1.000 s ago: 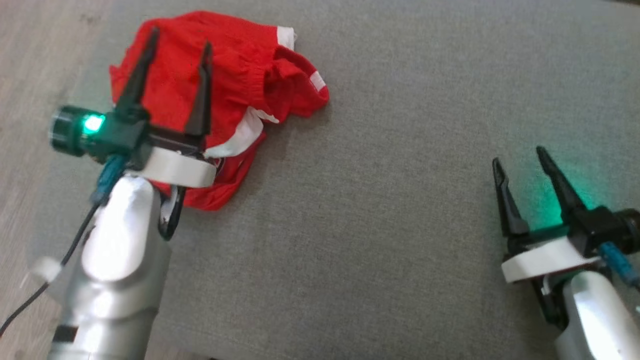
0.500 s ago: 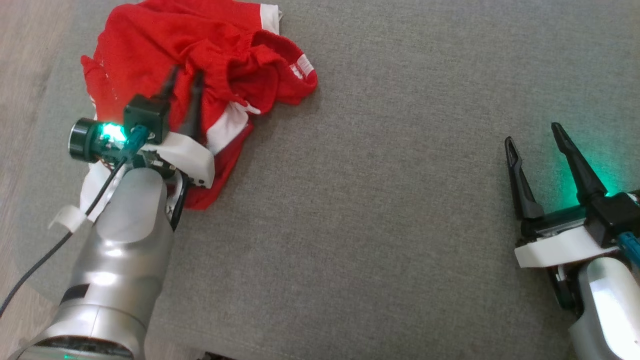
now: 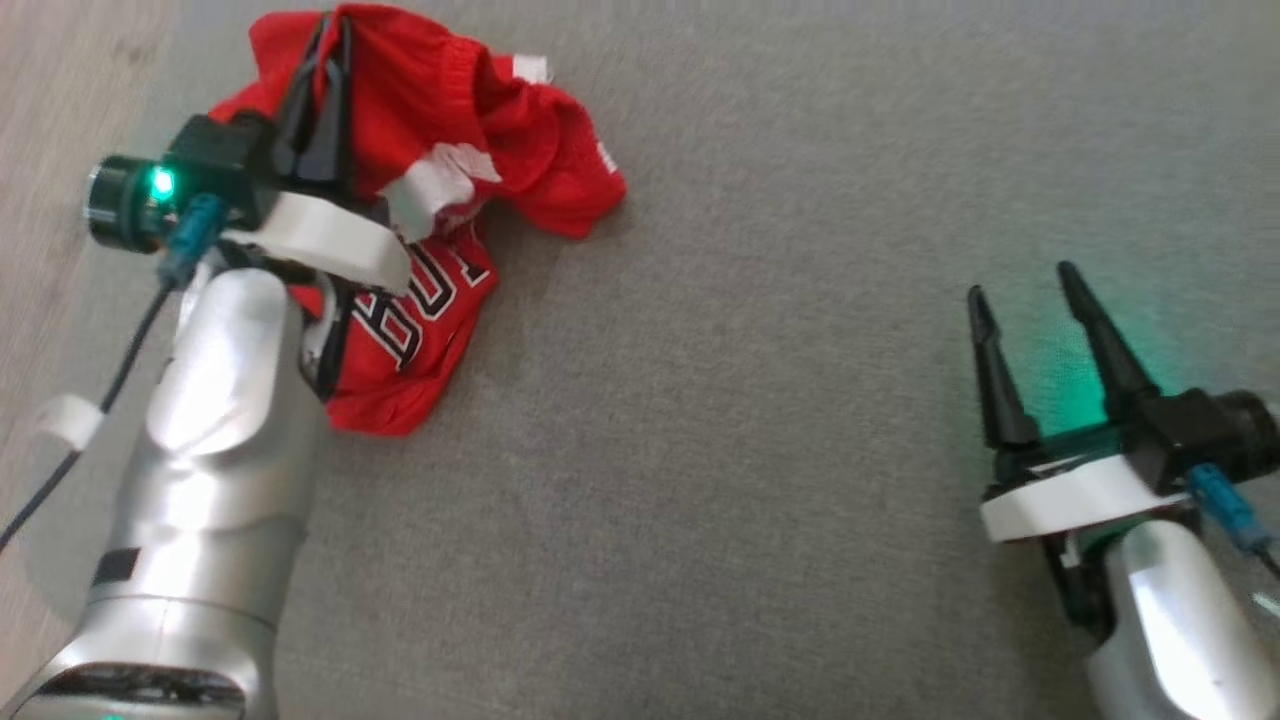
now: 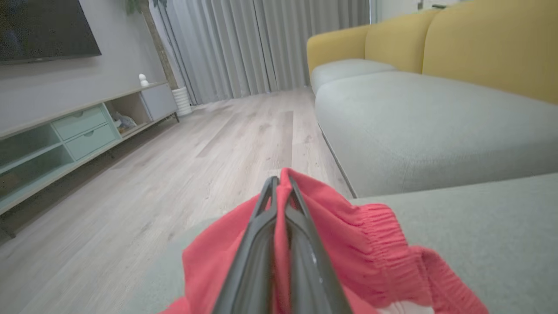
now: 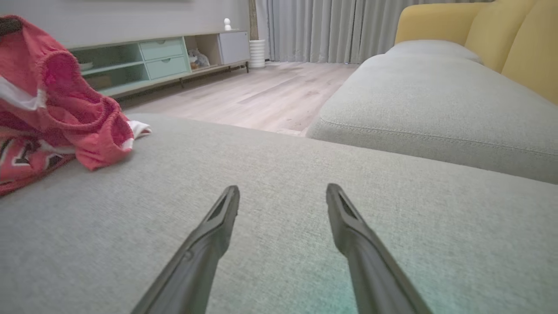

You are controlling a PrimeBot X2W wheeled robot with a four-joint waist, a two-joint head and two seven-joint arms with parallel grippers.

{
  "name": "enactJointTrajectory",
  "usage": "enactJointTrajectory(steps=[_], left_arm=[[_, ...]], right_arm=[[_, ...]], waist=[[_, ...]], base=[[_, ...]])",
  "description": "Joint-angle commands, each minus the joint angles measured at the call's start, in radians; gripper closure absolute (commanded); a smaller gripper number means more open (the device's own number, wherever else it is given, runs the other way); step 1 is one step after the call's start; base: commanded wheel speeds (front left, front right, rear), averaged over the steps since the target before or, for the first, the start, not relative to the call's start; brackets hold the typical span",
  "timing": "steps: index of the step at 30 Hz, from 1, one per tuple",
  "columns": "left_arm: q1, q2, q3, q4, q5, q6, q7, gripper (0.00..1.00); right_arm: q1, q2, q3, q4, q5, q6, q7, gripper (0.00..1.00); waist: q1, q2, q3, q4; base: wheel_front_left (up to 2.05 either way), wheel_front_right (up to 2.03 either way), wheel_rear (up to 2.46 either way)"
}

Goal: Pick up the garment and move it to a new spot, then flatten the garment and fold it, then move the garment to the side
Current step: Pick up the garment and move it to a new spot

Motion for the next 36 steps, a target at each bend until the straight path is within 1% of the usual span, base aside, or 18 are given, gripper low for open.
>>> enactJointTrajectory(steps=[1,5,10,13,16,19,21,23,26,28,32,34,36], left_arm=[[-0.004,0.059,0.035,-0.053,-0.005,-0.005,-0.008,1.0],[-0.02,0.063,0.03,-0.121,-0.021,-0.016,-0.008,1.0],[-0.061,0.065,-0.014,-0.194,-0.05,-0.027,0.001,1.0],[-0.088,0.058,-0.059,-0.246,-0.075,-0.03,0.025,1.0],[-0.115,0.057,-0.136,-0.294,-0.115,-0.031,0.058,1.0],[-0.149,0.06,-0.213,-0.325,-0.161,-0.031,0.079,1.0],[-0.171,0.052,-0.256,-0.334,-0.199,-0.031,0.078,1.0],[-0.189,0.042,-0.295,-0.323,-0.227,-0.031,0.072,1.0],[-0.203,0.024,-0.351,-0.275,-0.238,-0.031,0.055,1.0],[-0.2,0.017,-0.37,-0.256,-0.24,-0.031,0.043,1.0],[-0.153,-0.006,-0.431,-0.156,-0.227,-0.032,0.007,1.0],[-0.111,-0.014,-0.445,-0.101,-0.216,-0.03,-0.003,1.0],[-0.065,-0.021,-0.44,-0.063,-0.211,-0.017,-0.007,1.0]], right_arm=[[0.002,0.02,0.029,-0.02,0.013,0.008,-0.005,0.0],[0.008,0.061,0.012,-0.013,0.031,0.008,-0.005,0.0],[0.035,0.098,0.013,-0.003,0.055,0.008,-0.005,0.0],[0.054,0.108,0.007,-0.001,0.07,0.008,-0.005,0.0],[0.068,0.112,0.007,0.0,0.081,0.008,-0.005,0.0],[0.074,0.112,0.015,-0.006,0.115,0.008,-0.005,0.0],[0.073,0.113,0.023,-0.009,0.133,0.008,-0.005,0.0],[0.071,0.113,0.03,-0.012,0.149,0.008,-0.005,0.0],[0.063,0.113,0.041,-0.017,0.169,0.008,-0.005,0.0],[0.06,0.113,0.044,-0.018,0.174,0.008,-0.005,0.0],[0.039,0.113,0.06,-0.025,0.194,0.008,-0.005,0.0],[0.028,0.113,0.064,-0.028,0.201,0.008,-0.005,0.0],[0.018,0.113,0.064,-0.028,0.207,0.008,-0.005,0.0]], waist=[[0.0,0.0,-0.063,-0.049],[0.0,0.0,-0.128,-0.101],[0.0,0.0,-0.219,-0.187],[0.0,0.0,-0.259,-0.244],[0.0,0.0,-0.284,-0.308],[0.0,0.0,-0.287,-0.366],[0.0,0.0,-0.279,-0.403],[0.0,0.0,-0.269,-0.436],[0.0,0.0,-0.242,-0.481],[0.0,0.0,-0.232,-0.493],[0.0,0.0,-0.176,-0.535],[0.0,0.0,-0.147,-0.548],[0.0,0.0,-0.121,-0.554]], base=[[0.0,0.0,0.0],[0.0,0.0,0.0],[0.0,0.0,0.0],[0.0,0.0,0.0],[0.0,0.0,0.0],[0.0,0.0,0.0],[0.0,0.0,0.0],[0.0,0.0,0.0],[0.0,0.0,0.0],[0.0,0.0,0.0],[0.0,0.0,0.0],[0.0,0.0,0.0],[0.0,0.0,0.0]])
